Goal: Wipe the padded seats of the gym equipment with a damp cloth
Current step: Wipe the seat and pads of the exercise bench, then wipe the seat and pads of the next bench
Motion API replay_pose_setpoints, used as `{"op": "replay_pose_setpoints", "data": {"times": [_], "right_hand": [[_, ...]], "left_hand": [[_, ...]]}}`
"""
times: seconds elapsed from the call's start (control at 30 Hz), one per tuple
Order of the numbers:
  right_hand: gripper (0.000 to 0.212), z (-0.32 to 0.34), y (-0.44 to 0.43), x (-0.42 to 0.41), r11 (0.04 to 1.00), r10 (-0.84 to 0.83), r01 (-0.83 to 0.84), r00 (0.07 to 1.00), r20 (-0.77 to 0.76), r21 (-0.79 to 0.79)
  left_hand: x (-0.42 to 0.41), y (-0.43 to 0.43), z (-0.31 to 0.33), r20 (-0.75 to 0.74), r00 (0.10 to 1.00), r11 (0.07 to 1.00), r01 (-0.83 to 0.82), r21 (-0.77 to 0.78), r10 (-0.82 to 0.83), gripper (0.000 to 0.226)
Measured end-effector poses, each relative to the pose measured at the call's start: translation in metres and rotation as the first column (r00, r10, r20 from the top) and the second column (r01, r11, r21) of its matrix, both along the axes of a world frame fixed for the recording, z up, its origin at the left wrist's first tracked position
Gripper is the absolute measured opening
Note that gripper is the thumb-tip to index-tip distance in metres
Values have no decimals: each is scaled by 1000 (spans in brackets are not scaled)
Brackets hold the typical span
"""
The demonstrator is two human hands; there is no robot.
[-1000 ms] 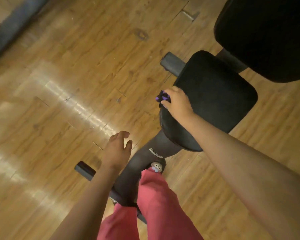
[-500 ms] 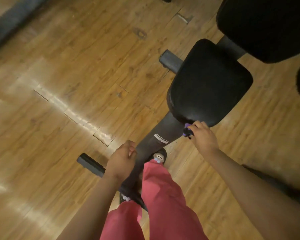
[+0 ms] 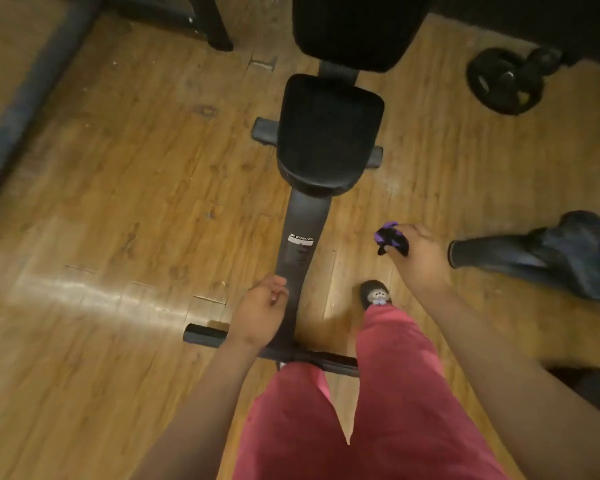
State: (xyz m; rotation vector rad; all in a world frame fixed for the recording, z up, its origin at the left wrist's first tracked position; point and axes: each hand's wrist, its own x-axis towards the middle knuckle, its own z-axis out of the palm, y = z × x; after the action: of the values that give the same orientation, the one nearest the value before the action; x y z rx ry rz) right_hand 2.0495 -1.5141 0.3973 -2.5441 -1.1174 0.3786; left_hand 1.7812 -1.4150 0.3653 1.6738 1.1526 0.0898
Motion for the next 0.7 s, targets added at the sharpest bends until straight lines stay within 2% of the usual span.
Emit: {"op": "replay_pose_setpoints", "data": {"times": [0.13,0.33,0.53,0.7], "right_hand": [[29,30,-45,-27,995,-84,86,995,-52,54],[28,58,-109,-55,956,-230,256,957,-177,145],[26,72,-178,-47,917,-310,356,920,-241,178],[26,76,-247,-29,878,-360,427,887,-289,217]], "left_hand": [[13,-18,27,16,996,995,86,54,-87,15],[36,-54,60,25,977,977,211,37,-212,17],[68,-99,83,14,956,954,290,70,-292,15],[103,-158,98,-1,942,937,335,95,-336,28]]}}
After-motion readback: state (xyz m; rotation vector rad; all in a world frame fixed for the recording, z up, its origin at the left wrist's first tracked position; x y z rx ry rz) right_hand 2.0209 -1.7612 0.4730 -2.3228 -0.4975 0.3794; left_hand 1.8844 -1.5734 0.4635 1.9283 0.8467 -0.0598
